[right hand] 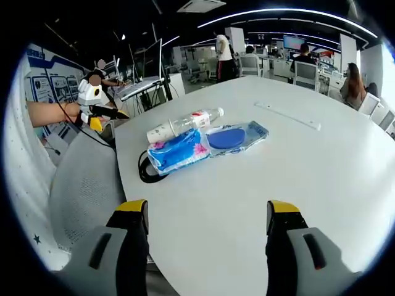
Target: Arrange the tabletop items into an orderly group along one side of the table until the central work area is clear of visible clutter.
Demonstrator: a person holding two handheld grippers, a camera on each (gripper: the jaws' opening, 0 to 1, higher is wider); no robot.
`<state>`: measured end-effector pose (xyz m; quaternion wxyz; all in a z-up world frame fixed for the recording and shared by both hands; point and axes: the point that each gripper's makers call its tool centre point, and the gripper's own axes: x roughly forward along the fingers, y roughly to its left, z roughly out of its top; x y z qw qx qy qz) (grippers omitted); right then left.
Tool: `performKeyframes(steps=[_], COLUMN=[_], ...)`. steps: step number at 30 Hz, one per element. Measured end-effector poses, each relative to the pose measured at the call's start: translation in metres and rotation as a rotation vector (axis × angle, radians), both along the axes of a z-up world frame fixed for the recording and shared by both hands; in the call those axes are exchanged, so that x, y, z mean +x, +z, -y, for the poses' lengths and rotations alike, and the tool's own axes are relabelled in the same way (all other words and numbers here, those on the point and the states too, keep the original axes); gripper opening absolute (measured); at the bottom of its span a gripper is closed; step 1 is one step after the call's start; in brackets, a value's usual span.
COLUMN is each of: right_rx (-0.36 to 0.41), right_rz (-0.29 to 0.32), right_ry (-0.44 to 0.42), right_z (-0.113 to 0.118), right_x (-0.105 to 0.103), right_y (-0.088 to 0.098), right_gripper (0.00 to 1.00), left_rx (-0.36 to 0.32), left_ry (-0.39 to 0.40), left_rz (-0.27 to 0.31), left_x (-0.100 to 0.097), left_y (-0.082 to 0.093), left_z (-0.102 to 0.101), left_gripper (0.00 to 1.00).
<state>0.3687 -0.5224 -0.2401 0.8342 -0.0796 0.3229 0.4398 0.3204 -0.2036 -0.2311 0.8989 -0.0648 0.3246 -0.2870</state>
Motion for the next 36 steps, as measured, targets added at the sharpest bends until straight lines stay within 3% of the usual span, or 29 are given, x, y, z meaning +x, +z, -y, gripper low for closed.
performKeyframes(steps=[36], right_rx=[-0.004], right_rz=[0.006], right_ry=[0.022], right_z=[-0.009], right_x=[0.01], right_y=[0.0], right_gripper=[0.78], left_rx=[-0.013], left_ry=[0.01], left_rz=[0.014], left_x=[0.006], left_y=[0.003], left_z=[0.001], left_gripper=[0.97])
